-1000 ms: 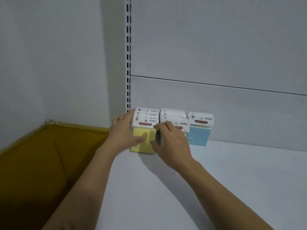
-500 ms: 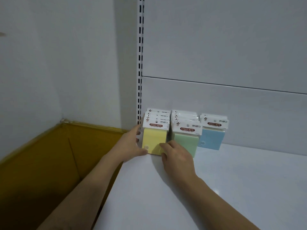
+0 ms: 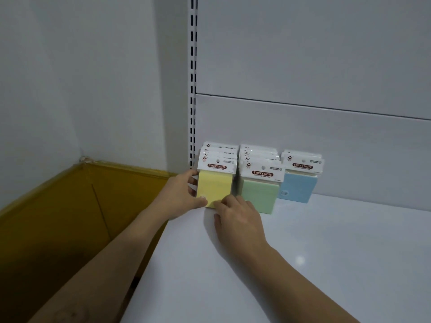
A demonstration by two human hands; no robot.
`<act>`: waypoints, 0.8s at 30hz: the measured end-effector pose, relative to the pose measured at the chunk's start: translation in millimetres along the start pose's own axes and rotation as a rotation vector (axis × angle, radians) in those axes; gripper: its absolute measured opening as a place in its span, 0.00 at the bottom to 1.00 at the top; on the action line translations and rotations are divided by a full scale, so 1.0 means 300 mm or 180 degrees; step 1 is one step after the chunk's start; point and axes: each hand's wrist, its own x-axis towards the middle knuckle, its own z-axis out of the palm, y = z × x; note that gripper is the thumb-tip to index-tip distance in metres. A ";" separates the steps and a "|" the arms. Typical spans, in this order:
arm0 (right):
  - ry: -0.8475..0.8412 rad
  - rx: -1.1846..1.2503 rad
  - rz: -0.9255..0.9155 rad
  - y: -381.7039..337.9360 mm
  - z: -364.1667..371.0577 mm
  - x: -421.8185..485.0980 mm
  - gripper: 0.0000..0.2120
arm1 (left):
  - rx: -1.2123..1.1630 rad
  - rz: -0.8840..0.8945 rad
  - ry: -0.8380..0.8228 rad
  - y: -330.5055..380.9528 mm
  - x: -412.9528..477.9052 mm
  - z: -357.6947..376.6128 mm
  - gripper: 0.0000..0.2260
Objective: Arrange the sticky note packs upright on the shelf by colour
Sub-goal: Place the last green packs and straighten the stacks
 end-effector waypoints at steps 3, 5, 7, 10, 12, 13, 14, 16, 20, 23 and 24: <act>-0.0144 0.0056 0.0040 0.000 0.004 -0.008 0.10 | 0.0011 0.0000 0.0107 -0.006 -0.004 0.010 0.34; -0.0218 0.0115 0.0021 0.002 0.003 -0.013 0.13 | 0.0025 0.0040 0.0183 -0.004 -0.010 0.018 0.33; -0.0304 0.0225 0.0028 0.003 0.001 -0.013 0.17 | 0.0069 0.0078 0.0263 0.001 -0.016 0.025 0.32; -0.0473 0.0323 0.0105 0.006 -0.014 -0.015 0.18 | 0.0259 0.0109 0.0375 0.005 -0.015 0.031 0.31; -0.0625 0.0472 0.0093 0.006 -0.035 -0.017 0.14 | 0.0396 0.0109 0.0416 0.007 -0.013 0.030 0.30; -0.0731 0.0510 0.0049 0.007 -0.042 -0.016 0.13 | 0.0428 0.0098 0.0427 0.008 -0.012 0.030 0.30; -0.0786 0.0524 0.0010 0.012 -0.044 -0.015 0.14 | 0.0439 0.0086 0.0439 0.008 -0.011 0.030 0.29; -0.0808 0.0531 -0.0036 0.017 -0.043 -0.014 0.15 | 0.0453 0.0067 0.0480 0.008 -0.009 0.033 0.28; -0.0931 0.0472 -0.0044 0.012 -0.030 -0.020 0.26 | 0.0496 0.0086 0.0536 0.005 -0.009 0.039 0.25; -0.1179 0.0379 -0.0071 0.011 -0.028 -0.029 0.32 | 0.0541 0.0095 0.0511 -0.005 -0.007 0.049 0.22; -0.1219 0.0384 -0.0059 0.013 -0.028 -0.030 0.33 | 0.0565 0.0101 0.0515 -0.007 -0.006 0.050 0.22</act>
